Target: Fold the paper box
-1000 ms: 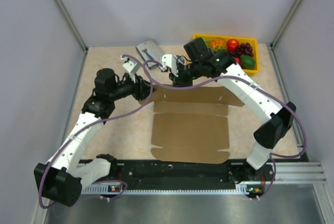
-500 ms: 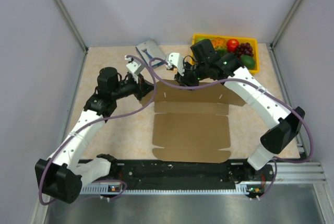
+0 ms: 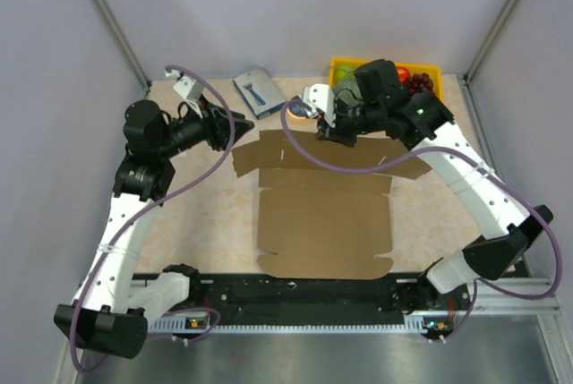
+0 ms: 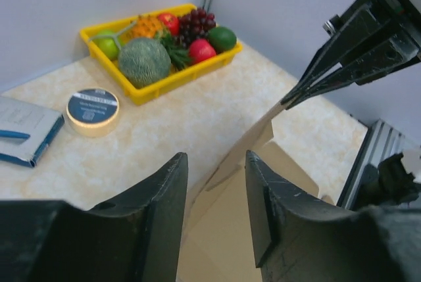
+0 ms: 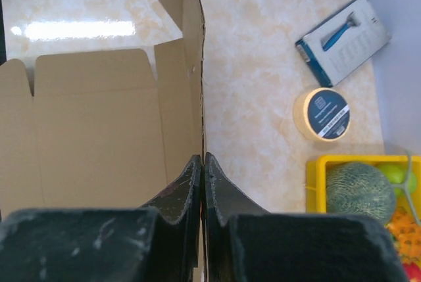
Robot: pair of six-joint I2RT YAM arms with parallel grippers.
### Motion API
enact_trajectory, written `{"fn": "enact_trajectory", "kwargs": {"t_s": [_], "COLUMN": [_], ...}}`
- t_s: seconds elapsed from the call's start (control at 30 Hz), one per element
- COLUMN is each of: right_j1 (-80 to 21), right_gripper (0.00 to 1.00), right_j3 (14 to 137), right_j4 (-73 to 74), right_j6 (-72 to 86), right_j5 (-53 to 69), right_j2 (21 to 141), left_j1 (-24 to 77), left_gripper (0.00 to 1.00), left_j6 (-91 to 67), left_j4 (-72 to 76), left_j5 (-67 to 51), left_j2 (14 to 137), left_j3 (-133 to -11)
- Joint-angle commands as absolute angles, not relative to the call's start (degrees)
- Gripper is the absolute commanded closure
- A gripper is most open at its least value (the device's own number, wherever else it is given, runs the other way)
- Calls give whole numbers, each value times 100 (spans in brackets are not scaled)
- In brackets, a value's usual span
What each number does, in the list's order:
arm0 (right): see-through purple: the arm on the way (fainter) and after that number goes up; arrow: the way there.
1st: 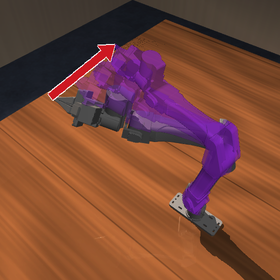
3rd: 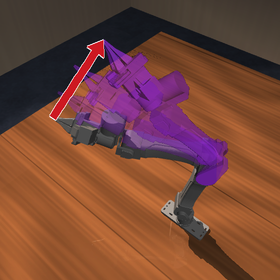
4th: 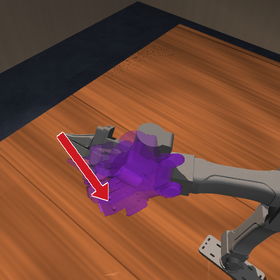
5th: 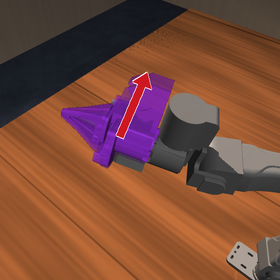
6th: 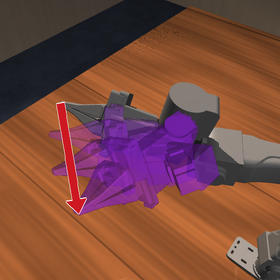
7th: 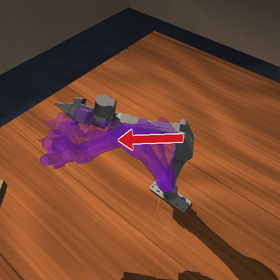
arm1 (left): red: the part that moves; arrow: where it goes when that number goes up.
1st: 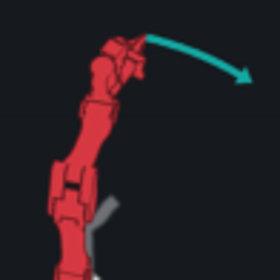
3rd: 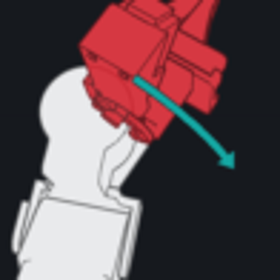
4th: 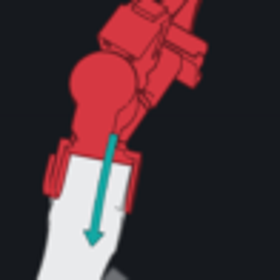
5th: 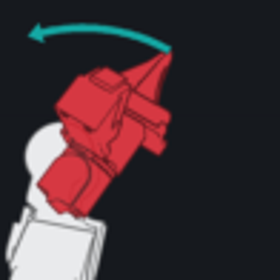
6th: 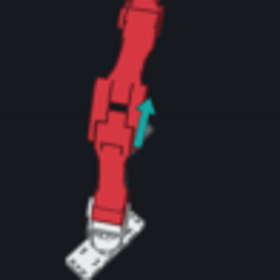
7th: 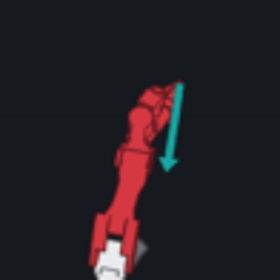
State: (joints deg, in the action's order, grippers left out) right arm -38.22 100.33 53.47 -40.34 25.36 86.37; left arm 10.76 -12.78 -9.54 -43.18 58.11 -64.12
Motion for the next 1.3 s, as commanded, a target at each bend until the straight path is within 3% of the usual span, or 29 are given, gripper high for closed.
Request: {"fn": "enact_trajectory", "kwargs": {"t_s": [0.0,0.1,0.13,0.2,0.43,0.7,0.87,1.0,1.13,1.17,1.27], "right_j1": [-3525,-3524,-3524,-3525,-3533,-3533,-3524,-3533,-3524,-3524,-3525], "right_gripper": [100,100,100,100,100,100,100,100,100,100,100], "right_j3": [10704,10985,11021,11231,11970,12498,12551,12525,12445,12411,12393], "right_j4": [5536,5677,5669,5669,5660,5625,5485,5449,5414,5379,5370], "right_j6": [-4561,-4676,-4684,-4623,-4228,-3876,-3815,-3885,-3929,-3955,-3868], "right_j5": [3507,3560,3577,3595,3472,3761,3946,4104,4131,4183,4062], "right_j2": [8262,8297,8297,8393,8824,9202,9220,9211,9176,9150,9123], "left_j1": [608,641,685,973,1362,1696,1775,1784,1819,1828,1837], "left_gripper": [58,66,67,67,65,50,51,64,85,97,100], "left_j6": [-1784,-1732,-1723,-1461,-1091,-642,-598,-606,-536,-519,-448], "left_j4": [-423,-107,-45,-61,511,141,352,500,747,756,800], "left_j5": [-4921,-5753,-6435,-6723,-6741,-6083,-5889,-5862,-5898,-6019,-6064], "left_j2": [6115,6685,6836,7100,7084,7347,7453,7567,7629,7655,7699], "left_j3": [-7021,-7390,-7461,-7681,-7567,-8024,-8173,-8262,-8314,-8358,-8402]}}
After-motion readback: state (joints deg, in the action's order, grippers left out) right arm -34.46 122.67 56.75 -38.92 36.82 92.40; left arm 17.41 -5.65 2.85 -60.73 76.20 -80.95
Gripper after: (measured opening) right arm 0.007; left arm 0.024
